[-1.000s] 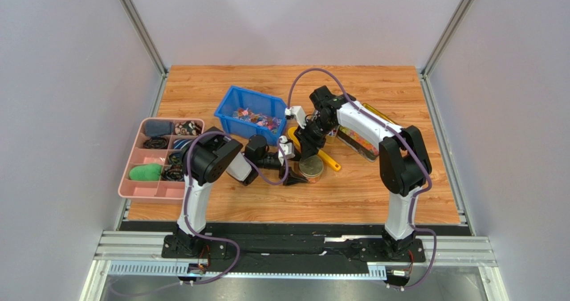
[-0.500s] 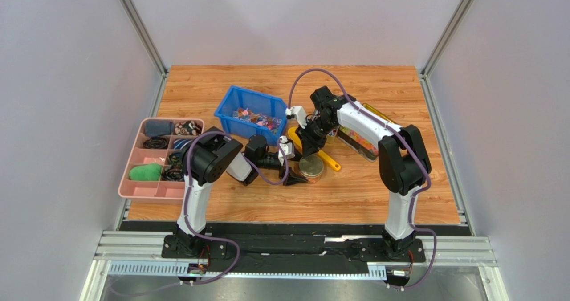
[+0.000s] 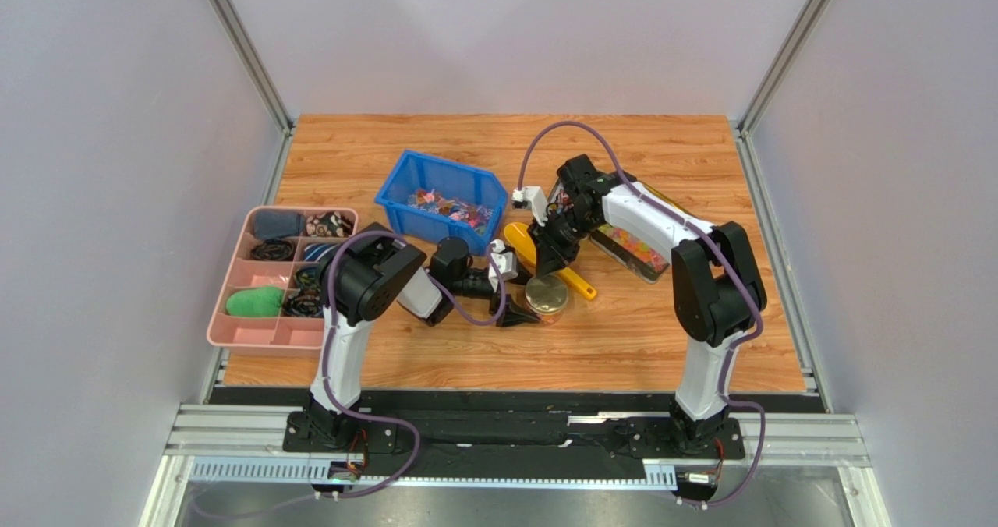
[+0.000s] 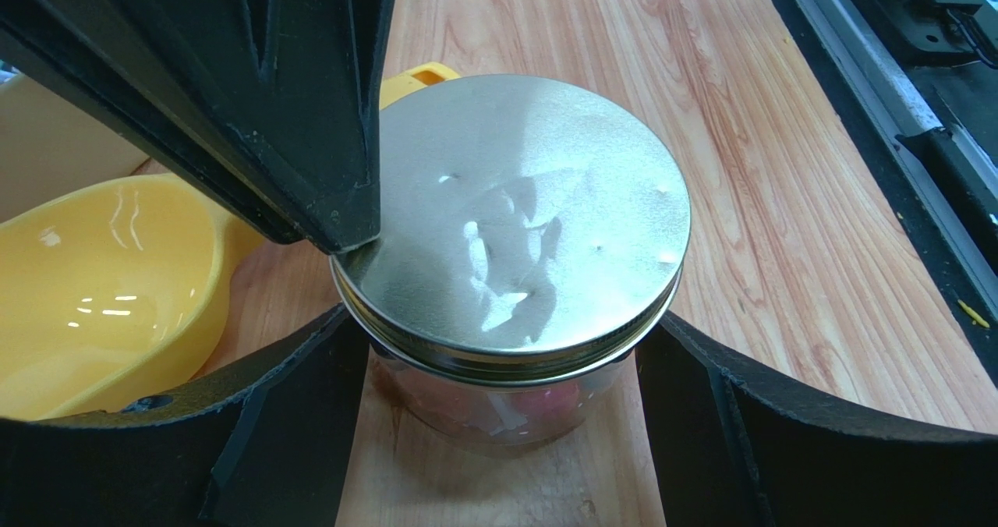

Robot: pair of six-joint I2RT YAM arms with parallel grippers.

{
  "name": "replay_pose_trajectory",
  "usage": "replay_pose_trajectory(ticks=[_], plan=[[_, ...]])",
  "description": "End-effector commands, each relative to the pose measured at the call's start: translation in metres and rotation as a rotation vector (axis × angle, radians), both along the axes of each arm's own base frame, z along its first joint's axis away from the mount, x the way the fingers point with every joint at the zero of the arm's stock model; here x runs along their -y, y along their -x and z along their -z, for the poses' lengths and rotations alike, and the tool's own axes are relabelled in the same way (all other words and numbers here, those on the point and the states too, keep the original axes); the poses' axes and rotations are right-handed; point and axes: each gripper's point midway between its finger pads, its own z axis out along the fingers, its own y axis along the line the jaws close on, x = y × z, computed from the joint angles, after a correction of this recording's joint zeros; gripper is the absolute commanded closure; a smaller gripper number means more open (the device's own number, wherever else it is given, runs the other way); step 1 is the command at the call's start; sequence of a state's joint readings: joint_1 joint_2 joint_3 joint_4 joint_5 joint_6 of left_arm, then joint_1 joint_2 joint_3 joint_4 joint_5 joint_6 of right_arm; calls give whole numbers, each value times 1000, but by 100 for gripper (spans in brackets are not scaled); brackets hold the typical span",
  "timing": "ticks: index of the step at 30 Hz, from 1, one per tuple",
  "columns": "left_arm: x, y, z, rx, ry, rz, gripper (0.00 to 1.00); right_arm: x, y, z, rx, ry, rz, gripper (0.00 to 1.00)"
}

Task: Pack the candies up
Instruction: Screw the bottle lid onto the packing bottle.

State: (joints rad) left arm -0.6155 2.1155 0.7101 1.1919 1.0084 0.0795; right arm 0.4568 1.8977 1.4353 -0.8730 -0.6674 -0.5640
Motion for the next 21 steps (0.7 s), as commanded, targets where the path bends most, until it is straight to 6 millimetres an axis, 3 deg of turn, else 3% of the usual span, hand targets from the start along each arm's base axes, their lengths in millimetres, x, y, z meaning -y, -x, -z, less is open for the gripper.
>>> replay_pose_trajectory(ticks=[1,14,19,21], plan=[[-4,-12,-1,-26,-16,-54,27,33,32,13,-105,105,11,84],[-5,-12,0,-22,-23,-56,27,52,66,18,-161,134,8,87],[-5,-9,-1,-21,-20,-37,25,48,58,13,-144,122,32,82],[-4,-4,0,-29,-17,-8,20,45,51,6,-120,111,35,78]])
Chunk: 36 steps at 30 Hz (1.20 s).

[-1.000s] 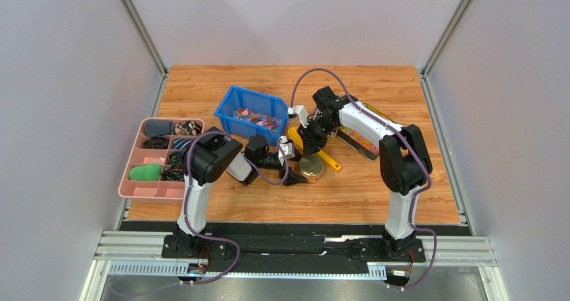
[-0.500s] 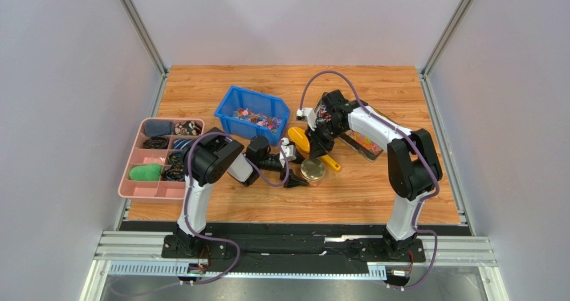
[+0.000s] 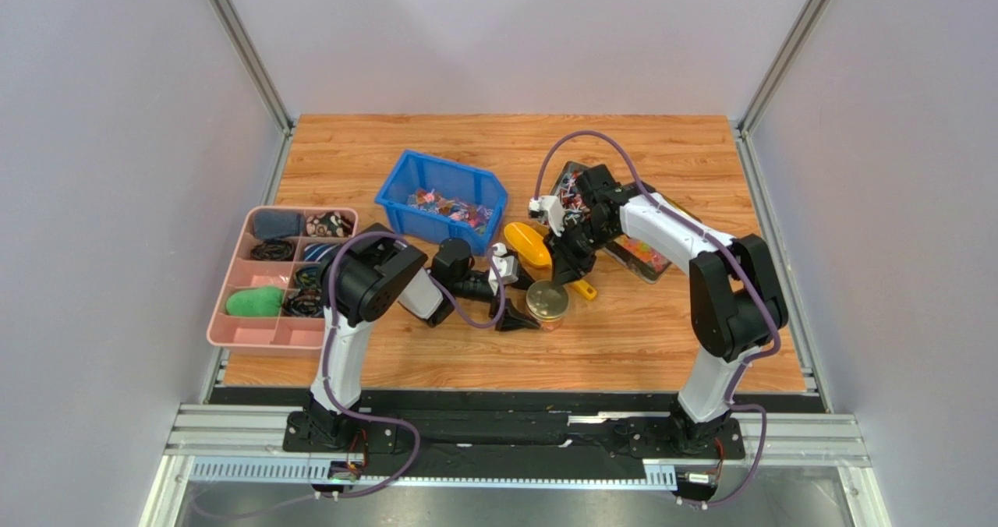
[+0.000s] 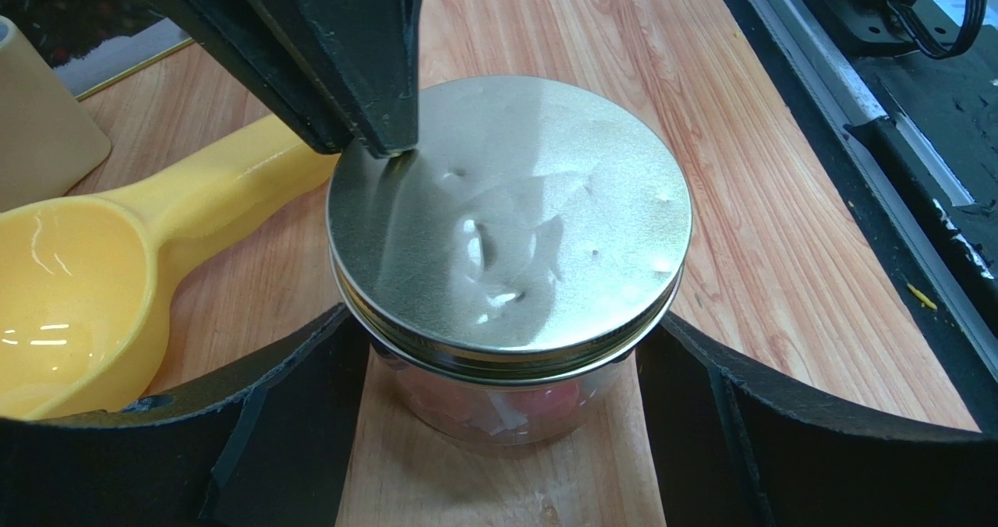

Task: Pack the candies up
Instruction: Screw the bottle lid onto the packing bottle.

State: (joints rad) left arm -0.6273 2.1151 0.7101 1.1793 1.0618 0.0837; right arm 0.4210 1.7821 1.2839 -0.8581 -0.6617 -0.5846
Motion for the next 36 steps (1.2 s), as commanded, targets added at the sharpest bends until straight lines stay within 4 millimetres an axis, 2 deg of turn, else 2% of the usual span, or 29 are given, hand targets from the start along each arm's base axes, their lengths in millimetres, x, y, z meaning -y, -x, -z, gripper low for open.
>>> replay_pose_trajectory(ticks=[1,2,3,5,13,15,16,18,19,24,25,26,27,28,30,31,34,36], plan=[[-7,-17,1,-17,-21,-67,17,18,26,3,-116,97,14,77],[-7,-16,1,-18,-21,-64,15,17,25,3,-118,95,13,75],[-7,-15,1,-15,-21,-62,6,15,24,2,-118,90,11,75],[-8,-15,1,1,-21,-61,1,14,25,2,-126,81,7,73],[-14,-8,-2,6,-37,-62,1,13,29,-4,-121,60,-4,72],[-17,-4,-11,21,-27,-60,1,12,31,-2,-132,59,-10,72],[-18,-4,-23,45,-11,-62,1,12,32,-1,-138,64,-10,72],[-23,0,-28,50,-9,-65,1,11,34,-1,-144,64,-10,72],[-24,3,-42,75,12,-57,1,11,34,-1,-145,66,-11,72],[-37,12,-62,69,-6,-48,1,7,37,0,-145,72,-10,72],[-39,13,-73,88,-4,-49,1,6,37,0,-141,70,-7,71],[-44,18,-67,44,-50,-43,1,6,36,0,-141,68,-1,71],[-47,18,-69,83,-58,-36,1,6,36,0,-145,70,3,71],[-50,19,-80,119,-50,-34,1,5,36,-1,-145,67,12,71],[-57,23,-83,142,-70,-27,1,3,37,-1,-149,59,16,71],[-60,25,-95,170,-54,-18,1,1,35,-1,-149,56,29,71],[-74,24,-107,161,-70,-28,1,-9,33,-2,-144,46,24,70],[-83,13,-122,157,-64,-60,1,-18,36,-3,-143,49,8,70]])
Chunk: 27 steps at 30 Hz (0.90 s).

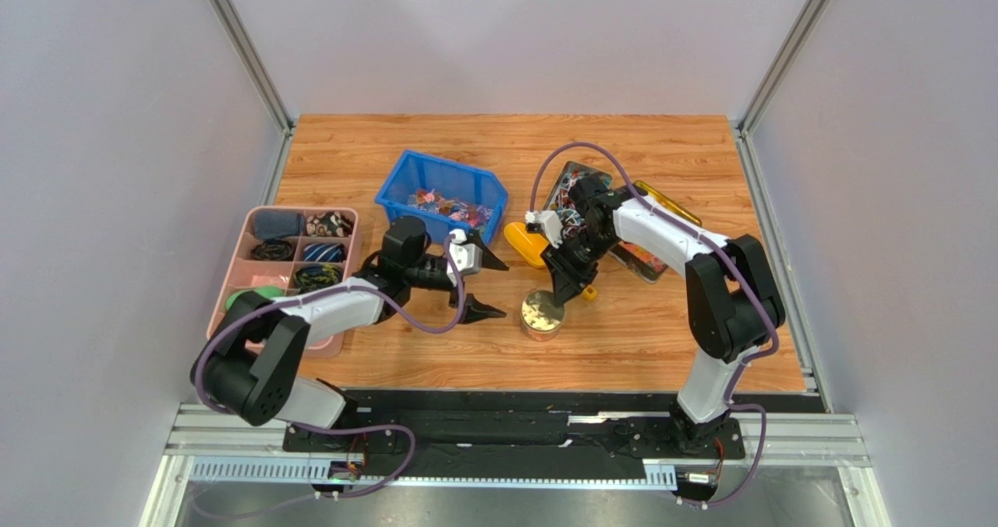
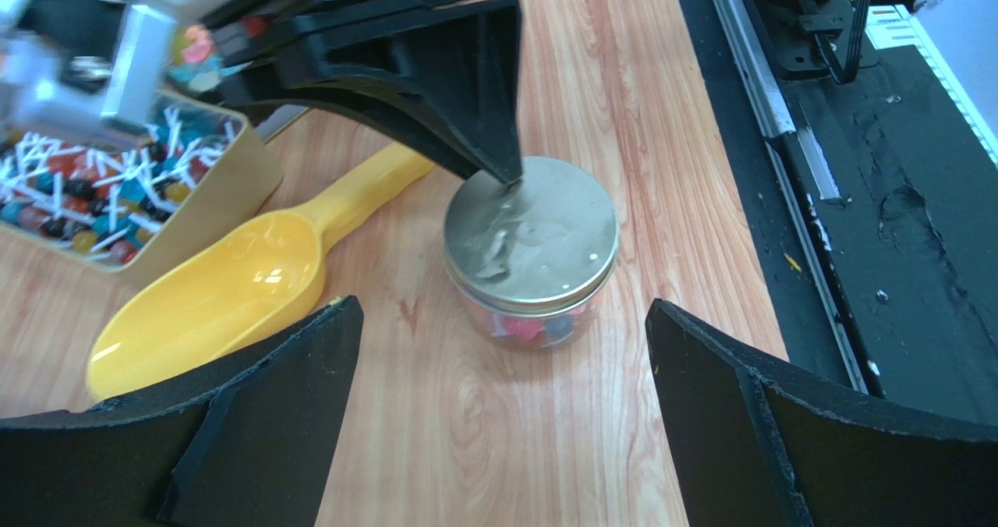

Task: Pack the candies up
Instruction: Screw the bottle lid onto the packing bottle.

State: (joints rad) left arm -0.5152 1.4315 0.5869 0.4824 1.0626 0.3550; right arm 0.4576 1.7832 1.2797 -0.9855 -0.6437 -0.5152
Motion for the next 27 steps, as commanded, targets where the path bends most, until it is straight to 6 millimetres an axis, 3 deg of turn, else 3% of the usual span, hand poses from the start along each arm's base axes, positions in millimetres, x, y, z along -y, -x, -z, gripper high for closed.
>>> replay_pose_trajectory(ticks=[1,7,11,15,19,20,22,23,27], plan=[[-21,-4,-24,-14,-13,7,1,-27,-2,-9,23,-40,-20,70],[-50,-15,-53,14,-24,-97,1,-52,-2,-14,50,-42,-51,69],[-65,-19,-65,-6,-53,-144,1,-51,-14,-21,116,-19,-34,67],[-79,-22,-84,3,-77,-193,1,-41,-35,-48,225,-4,20,59],[-92,-24,-108,21,-115,-270,1,-23,-56,-88,326,15,76,45],[-94,-28,-125,63,-115,-282,1,-18,-58,-95,339,19,80,34],[-101,-29,-133,47,-152,-332,1,-6,-62,-111,379,35,114,0],[-105,-33,-150,71,-146,-355,1,4,-64,-123,436,53,143,0],[-119,-32,-176,54,-137,-394,1,37,-58,-155,544,69,210,0]])
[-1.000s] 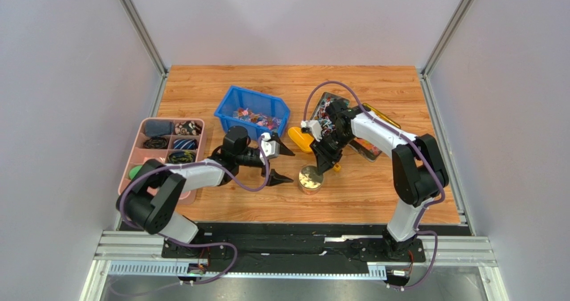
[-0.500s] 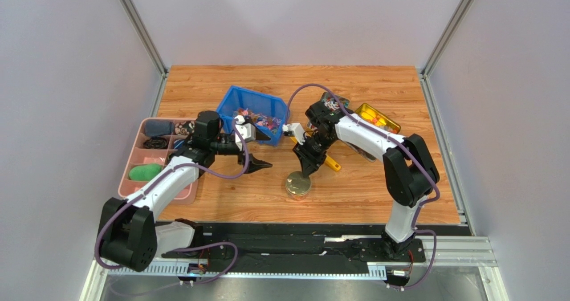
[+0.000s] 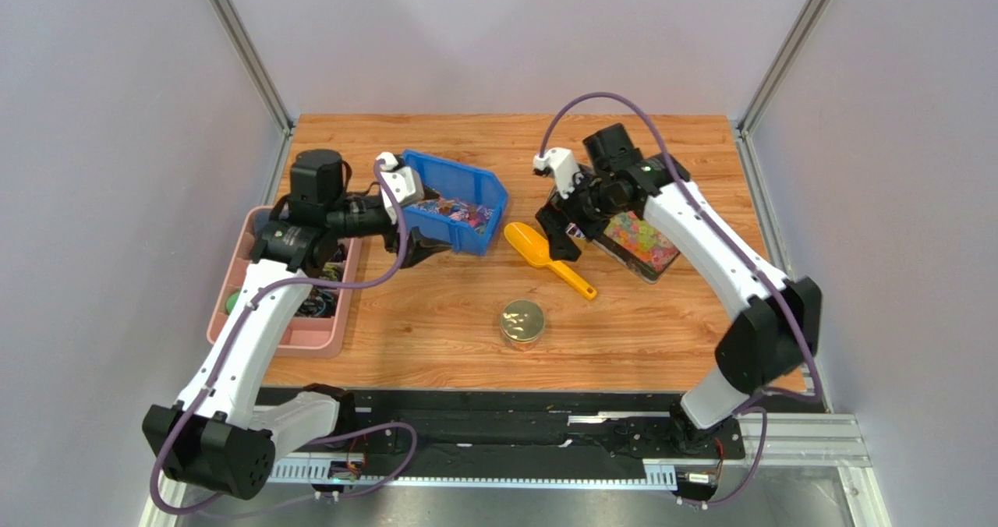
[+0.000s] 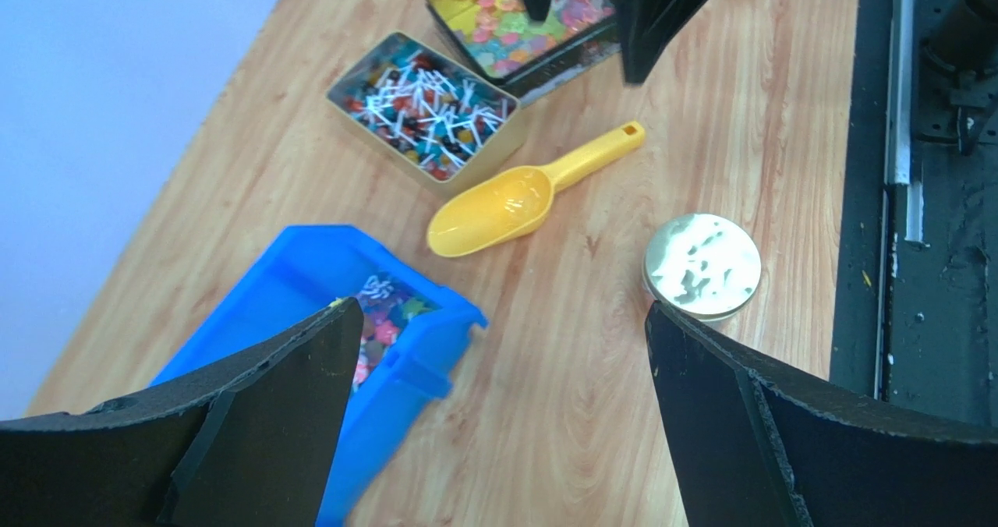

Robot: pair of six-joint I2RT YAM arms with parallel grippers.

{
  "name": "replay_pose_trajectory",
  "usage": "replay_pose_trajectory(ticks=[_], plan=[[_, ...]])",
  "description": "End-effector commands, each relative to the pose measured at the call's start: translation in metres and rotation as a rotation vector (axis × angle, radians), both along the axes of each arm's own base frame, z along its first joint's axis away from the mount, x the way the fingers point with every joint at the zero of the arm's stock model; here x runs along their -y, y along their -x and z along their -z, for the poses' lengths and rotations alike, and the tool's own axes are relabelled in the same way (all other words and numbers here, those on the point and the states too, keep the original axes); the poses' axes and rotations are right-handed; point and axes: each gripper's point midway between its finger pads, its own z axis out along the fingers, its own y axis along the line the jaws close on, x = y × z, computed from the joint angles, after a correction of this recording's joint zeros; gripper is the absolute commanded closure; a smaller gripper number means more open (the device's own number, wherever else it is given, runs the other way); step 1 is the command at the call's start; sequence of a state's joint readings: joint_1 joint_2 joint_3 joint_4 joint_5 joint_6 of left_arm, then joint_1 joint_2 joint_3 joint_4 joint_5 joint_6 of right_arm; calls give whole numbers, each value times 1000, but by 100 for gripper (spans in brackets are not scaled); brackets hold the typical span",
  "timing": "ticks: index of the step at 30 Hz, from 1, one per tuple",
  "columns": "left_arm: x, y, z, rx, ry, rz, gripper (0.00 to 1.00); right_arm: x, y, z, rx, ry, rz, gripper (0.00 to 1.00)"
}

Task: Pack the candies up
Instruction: Screw the bottle lid onto the packing bottle, then reset both arms

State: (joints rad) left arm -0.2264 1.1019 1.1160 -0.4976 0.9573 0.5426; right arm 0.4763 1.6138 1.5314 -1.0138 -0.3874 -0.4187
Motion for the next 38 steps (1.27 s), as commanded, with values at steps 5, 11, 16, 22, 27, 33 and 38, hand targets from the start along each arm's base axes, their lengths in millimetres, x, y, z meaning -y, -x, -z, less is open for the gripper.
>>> replay_pose_trajectory(ticks=[5,11,16,22,27,33,38], plan=[[-41,12,-52,-126,88,-68,1,63,25,-83,222,-69,105,0],[-70,13,-88,-131,165,-132,1,102,47,-136,452,-125,211,0],[-74,23,-109,-115,195,-135,1,89,102,-168,551,-256,54,0],[-68,42,-124,-80,220,-83,1,80,147,-211,731,-405,-35,0],[-64,56,-132,-48,226,-53,1,74,162,-217,740,-449,-98,0],[-61,65,-133,-31,230,-32,1,65,159,-213,697,-486,-123,0],[-61,66,-134,-29,230,-35,1,62,156,-213,673,-496,-126,0]])
